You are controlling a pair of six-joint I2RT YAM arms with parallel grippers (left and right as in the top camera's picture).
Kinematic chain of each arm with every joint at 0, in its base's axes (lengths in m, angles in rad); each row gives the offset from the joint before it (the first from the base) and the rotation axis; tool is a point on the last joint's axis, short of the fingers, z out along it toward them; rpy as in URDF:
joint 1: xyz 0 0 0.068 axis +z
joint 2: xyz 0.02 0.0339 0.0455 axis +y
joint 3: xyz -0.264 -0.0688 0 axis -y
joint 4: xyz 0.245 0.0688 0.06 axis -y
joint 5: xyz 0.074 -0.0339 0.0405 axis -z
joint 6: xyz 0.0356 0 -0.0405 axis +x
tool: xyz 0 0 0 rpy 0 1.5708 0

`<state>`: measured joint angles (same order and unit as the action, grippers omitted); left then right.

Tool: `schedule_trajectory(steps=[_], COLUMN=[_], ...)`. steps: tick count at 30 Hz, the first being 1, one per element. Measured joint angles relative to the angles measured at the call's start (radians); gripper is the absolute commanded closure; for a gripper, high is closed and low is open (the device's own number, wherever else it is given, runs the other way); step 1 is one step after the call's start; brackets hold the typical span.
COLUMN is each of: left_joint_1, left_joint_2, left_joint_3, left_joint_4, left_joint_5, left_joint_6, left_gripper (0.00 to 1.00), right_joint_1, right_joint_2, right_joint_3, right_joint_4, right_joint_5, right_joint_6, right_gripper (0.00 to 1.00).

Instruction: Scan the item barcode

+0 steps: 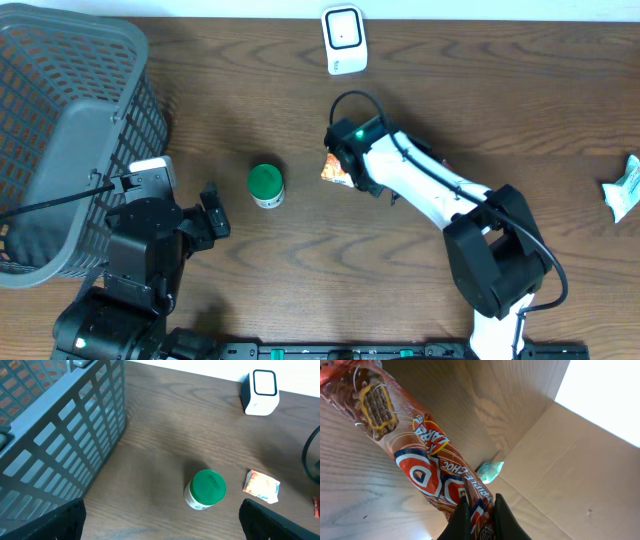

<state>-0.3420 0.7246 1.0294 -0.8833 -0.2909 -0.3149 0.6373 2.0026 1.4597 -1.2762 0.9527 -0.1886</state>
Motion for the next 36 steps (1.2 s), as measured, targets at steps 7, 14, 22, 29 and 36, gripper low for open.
schedule_trajectory(steps=[7,14,22,29,36], left_joint_1=[0.000,0.000,0.000,0.000,0.000], left_joint_2=[0.000,0.000,0.000,0.000,0.000], left_joint_3=[0.000,0.000,0.000,0.000,0.000], left_joint_4=[0.000,0.000,0.000,0.000,0.000], left_joint_5=[0.000,0.000,0.000,0.000,0.000], left_joint_6=[0.000,0.000,0.000,0.000,0.000], left_gripper=[0.02,0.02,0.02,0.02,0.02], right_joint_1=[0.087,0.182,0.208,0.150,0.091], right_joint_2=[0.000,0.000,0.000,0.000,0.000], right_joint_3=[-0.003,-0.003,-0.003,-0.003,-0.003], right_joint_4=[0.011,0.013,0.040,0.016,-0.117], right_joint_5=[-0.048,-0.195,-0.441,-0.942,-1.329], right_joint_6=[0.000,0.000,0.082,0.235,0.405], right_gripper=[0.99,0.99,0.99,0.99,0.99])
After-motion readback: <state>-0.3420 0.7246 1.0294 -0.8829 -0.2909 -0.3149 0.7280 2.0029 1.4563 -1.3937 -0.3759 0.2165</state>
